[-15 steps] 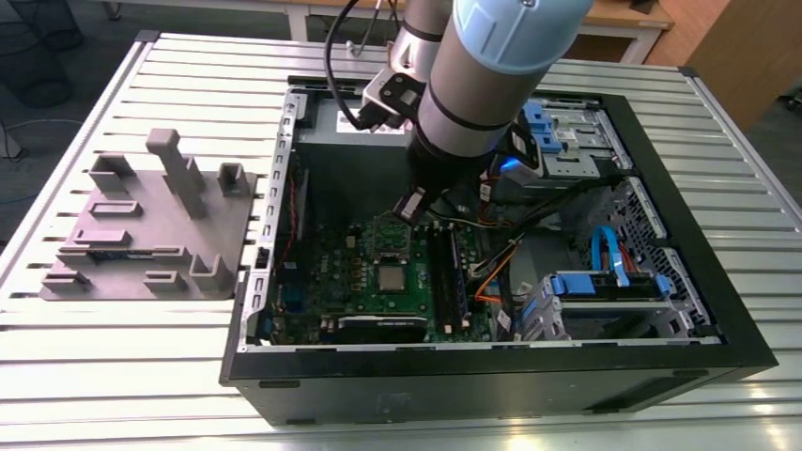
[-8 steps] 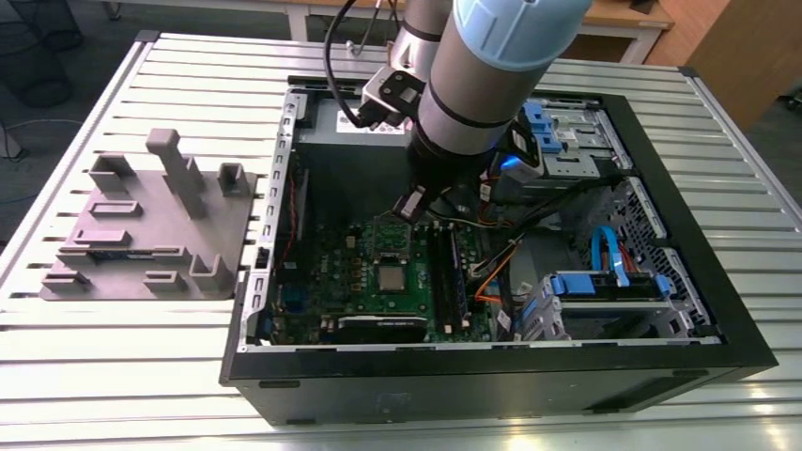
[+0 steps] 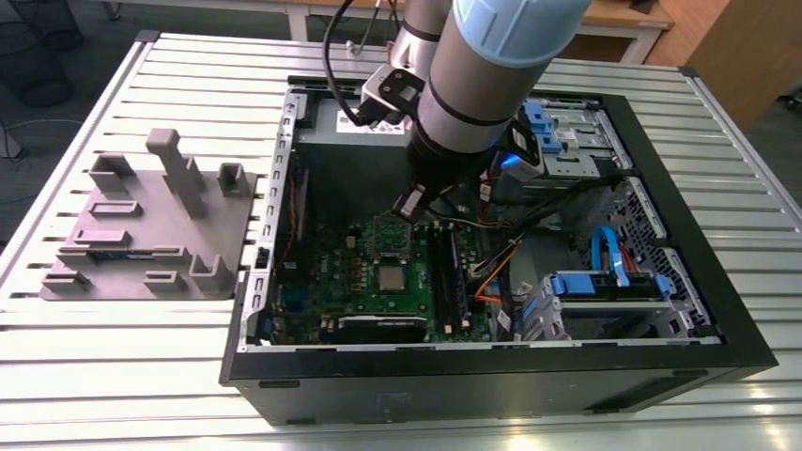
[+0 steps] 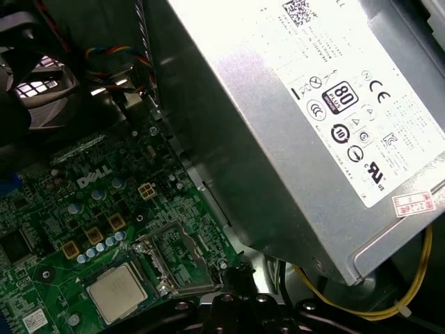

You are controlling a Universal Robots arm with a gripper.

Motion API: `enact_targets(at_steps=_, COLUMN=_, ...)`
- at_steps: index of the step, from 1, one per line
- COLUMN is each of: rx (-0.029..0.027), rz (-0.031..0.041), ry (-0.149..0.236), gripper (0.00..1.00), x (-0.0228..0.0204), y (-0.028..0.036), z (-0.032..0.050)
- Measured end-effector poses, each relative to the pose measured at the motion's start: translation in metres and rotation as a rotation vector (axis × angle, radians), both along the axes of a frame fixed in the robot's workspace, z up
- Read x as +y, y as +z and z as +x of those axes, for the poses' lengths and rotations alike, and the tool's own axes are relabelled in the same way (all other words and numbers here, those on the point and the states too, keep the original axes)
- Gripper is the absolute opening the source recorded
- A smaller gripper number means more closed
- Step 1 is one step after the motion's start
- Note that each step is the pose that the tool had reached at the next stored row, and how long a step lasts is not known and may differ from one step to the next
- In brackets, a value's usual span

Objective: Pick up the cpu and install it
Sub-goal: 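Close the cpu cover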

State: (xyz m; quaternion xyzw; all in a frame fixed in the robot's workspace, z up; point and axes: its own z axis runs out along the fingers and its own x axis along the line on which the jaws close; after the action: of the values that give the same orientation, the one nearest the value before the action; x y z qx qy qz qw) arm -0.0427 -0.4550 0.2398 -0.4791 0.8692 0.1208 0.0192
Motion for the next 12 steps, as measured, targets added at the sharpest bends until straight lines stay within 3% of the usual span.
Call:
enact_targets(at_steps=7, rx=-0.0001, rz=-0.0060, ry=0.003, gripper=0.11, x=-0.0001, y=0.0011, z=-0.0002)
enact_targets(at_steps=12, rx=0.0001, rz=-0.0302, ry=0.007, gripper=0.11, x=-0.0003, y=0.0012, z=-0.0002)
